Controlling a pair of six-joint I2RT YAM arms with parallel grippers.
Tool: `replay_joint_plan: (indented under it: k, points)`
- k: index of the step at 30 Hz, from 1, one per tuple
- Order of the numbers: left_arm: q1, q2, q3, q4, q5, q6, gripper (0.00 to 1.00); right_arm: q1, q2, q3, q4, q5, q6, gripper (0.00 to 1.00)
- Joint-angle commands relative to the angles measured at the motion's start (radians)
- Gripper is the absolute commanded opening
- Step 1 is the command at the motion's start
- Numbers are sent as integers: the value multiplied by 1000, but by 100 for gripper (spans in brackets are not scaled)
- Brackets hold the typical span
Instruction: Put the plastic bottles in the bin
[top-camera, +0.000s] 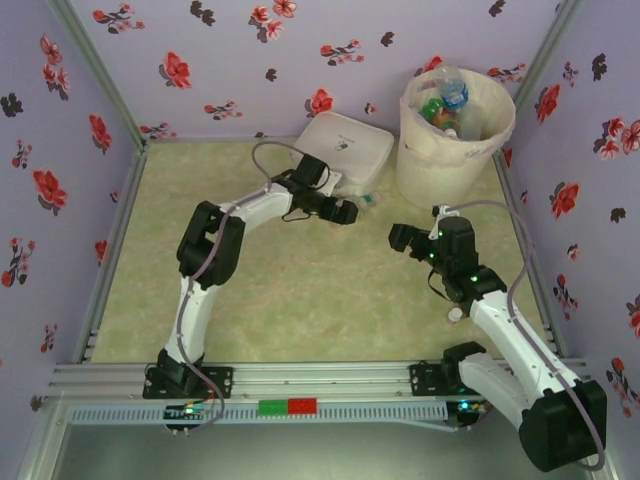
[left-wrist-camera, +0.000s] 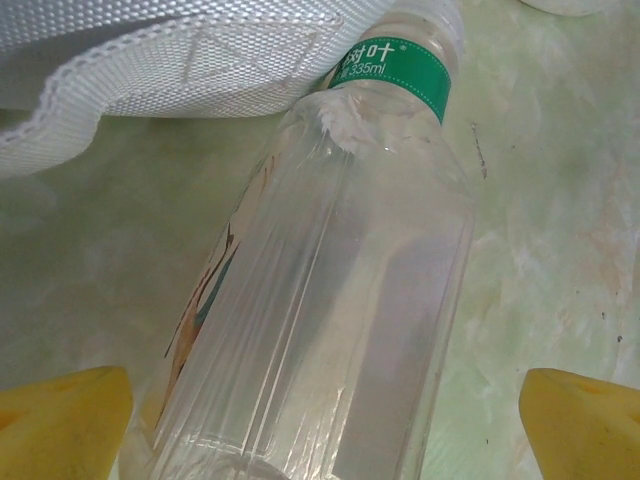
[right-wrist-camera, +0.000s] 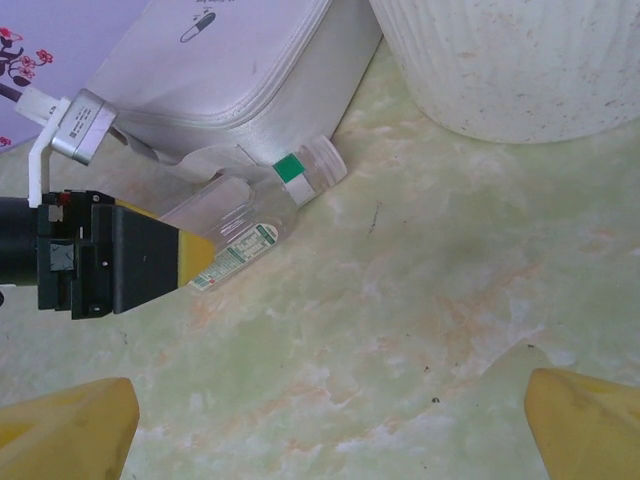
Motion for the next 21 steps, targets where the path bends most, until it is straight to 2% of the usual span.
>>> replay_joint_plan:
  k: [1,6,11,18,21]
  points:
    - [-5,15,69,-55,-29,43,99,7,1,-9,17,8,19,100]
    - [-17,84,147,-110,-74,86,98,7,1,-19,26,14,32,100]
    - [-28,123,199,-160,-103,117,92,7,13,-32,39,8,49,100]
    - [-61,145,215,-213,-171,180,89,5,33,-29,48,36,80,100]
    - [-67,154,221,-228,-202,197,84,5,53,-17,44,56,117,100]
